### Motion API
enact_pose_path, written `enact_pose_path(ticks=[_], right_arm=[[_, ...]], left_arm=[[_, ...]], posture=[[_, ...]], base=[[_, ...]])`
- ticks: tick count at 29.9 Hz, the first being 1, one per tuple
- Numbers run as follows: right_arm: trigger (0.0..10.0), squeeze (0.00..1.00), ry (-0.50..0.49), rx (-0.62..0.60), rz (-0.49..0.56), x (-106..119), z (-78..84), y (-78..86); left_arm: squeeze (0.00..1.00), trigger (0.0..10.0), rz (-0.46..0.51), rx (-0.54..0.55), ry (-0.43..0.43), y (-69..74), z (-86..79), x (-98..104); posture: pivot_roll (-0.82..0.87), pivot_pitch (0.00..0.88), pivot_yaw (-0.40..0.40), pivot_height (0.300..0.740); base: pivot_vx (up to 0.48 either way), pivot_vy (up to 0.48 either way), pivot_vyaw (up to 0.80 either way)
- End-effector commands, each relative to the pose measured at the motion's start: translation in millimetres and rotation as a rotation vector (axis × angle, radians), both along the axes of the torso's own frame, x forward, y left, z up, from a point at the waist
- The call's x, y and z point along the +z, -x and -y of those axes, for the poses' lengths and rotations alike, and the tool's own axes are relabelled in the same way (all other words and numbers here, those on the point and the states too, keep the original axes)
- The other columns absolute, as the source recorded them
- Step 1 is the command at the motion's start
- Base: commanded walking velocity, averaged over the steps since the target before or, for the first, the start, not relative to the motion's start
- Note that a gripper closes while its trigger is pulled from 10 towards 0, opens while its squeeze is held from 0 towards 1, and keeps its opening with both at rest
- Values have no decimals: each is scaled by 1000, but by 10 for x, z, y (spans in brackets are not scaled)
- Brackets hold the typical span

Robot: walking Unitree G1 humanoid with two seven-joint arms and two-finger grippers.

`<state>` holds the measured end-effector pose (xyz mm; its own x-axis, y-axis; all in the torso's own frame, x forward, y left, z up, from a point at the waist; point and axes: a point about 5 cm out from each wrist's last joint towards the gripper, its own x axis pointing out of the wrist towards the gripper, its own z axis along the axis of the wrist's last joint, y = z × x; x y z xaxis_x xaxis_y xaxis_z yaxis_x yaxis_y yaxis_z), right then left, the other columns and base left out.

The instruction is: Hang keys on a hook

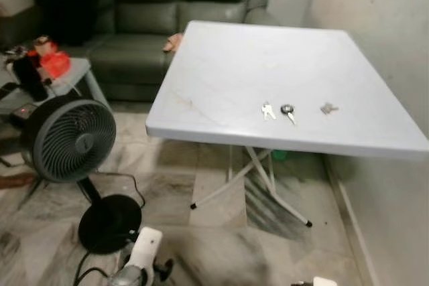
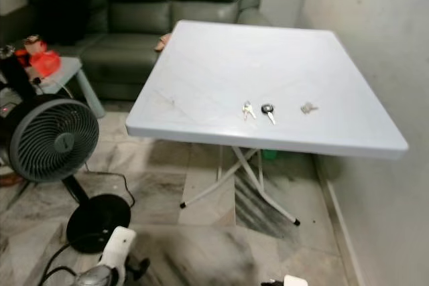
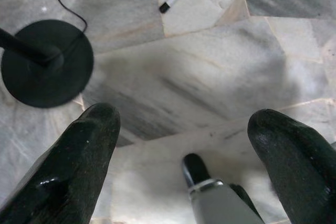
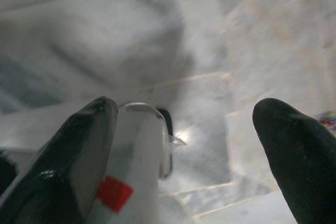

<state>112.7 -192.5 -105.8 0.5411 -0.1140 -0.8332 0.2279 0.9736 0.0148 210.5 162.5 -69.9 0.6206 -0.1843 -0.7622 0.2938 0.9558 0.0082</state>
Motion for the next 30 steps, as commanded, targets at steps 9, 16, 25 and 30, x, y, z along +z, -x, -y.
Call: enact_pose_path(ticks=[9, 16, 25, 30], right_arm=[[10000, 0, 6, 16, -23, -24, -1, 89], [10000, 0, 20, 24, 169, 144, 34, -309], [10000, 0, 59, 80, 620, 711, 48, -1090], [10000, 0, 78, 106, 850, 1069, 10, -1331]], left_arm=[[0, 10000, 43, 5, 37, -59, 115, 37], [0, 10000, 230, -12, 155, -415, 321, 317], [0, 10000, 540, -34, 296, -924, 533, 890], [0, 10000, 703, -57, 369, -1107, 591, 1215]], posture=[[-96, 11, 33, 740], [-99, 17, 39, 740], [-106, 34, 43, 740], [-108, 38, 44, 740]], base=[[0, 0, 0], [0, 0, 0], [0, 0, 0], [0, 0, 0]])
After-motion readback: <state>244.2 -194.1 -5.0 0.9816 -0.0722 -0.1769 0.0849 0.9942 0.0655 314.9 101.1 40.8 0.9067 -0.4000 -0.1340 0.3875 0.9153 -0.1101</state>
